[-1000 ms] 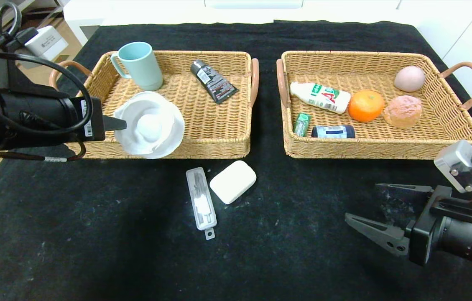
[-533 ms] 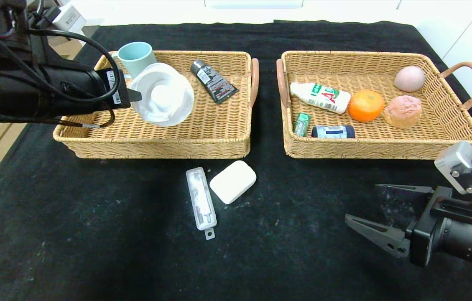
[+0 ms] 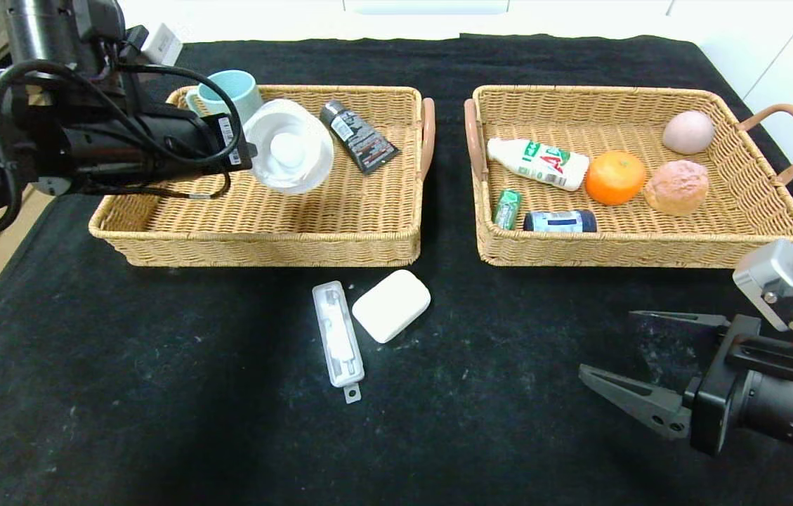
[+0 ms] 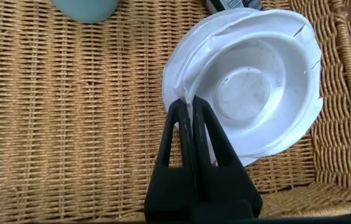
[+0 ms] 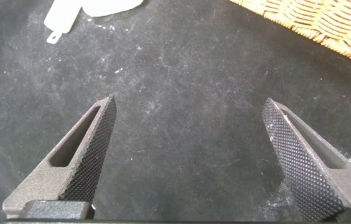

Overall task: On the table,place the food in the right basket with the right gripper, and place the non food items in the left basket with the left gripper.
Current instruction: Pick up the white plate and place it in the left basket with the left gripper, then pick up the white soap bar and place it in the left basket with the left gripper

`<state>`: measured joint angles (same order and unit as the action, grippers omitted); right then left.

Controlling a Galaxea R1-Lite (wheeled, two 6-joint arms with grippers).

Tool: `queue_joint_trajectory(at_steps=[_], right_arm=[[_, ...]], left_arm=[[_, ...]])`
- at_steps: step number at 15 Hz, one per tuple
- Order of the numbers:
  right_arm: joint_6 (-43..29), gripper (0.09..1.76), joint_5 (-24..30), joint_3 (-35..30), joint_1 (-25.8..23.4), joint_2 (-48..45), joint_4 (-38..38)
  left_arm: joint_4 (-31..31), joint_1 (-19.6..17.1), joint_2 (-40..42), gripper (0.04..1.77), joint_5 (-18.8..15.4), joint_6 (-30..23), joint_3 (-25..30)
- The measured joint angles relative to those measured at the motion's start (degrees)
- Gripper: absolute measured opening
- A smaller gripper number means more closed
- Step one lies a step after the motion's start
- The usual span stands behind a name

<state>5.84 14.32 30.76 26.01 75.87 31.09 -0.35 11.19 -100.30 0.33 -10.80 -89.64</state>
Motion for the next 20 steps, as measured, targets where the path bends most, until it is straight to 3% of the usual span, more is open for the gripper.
queue_joint_trajectory(at_steps=[3,5,7,11,17,20], right_arm=[[0.0,1.71,0.0,0.0,0.0,-0.4,0.0],[0.1,1.71,0.0,0.0,0.0,-0.6,0.0],[0.0,1.71,0.0,-0.1,0.0,-0.7,0.0],[0.1,1.71,0.0,0.0,0.0,-0.8,0.0],[0.1,1.71,0.0,0.0,0.0,-0.9,0.0],[0.0,1.71,0.0,0.0,0.0,-1.2,0.0]], left_arm=[[0.0,0.0,-0.9,0.14,-0.1,-0.1,-0.1],[0.0,0.1,-1.0,0.52,0.0,-0.1,-0.1],[0.1,0.2,-1.0,0.78,0.4,-0.1,-0.1],[0.7,0.3,-0.9,1.15,0.8,0.0,0.0],[3.0,2.0,0.5,1.45,2.4,0.1,1.1],[3.7,4.3,2.5,1.53,3.9,0.4,4.7]])
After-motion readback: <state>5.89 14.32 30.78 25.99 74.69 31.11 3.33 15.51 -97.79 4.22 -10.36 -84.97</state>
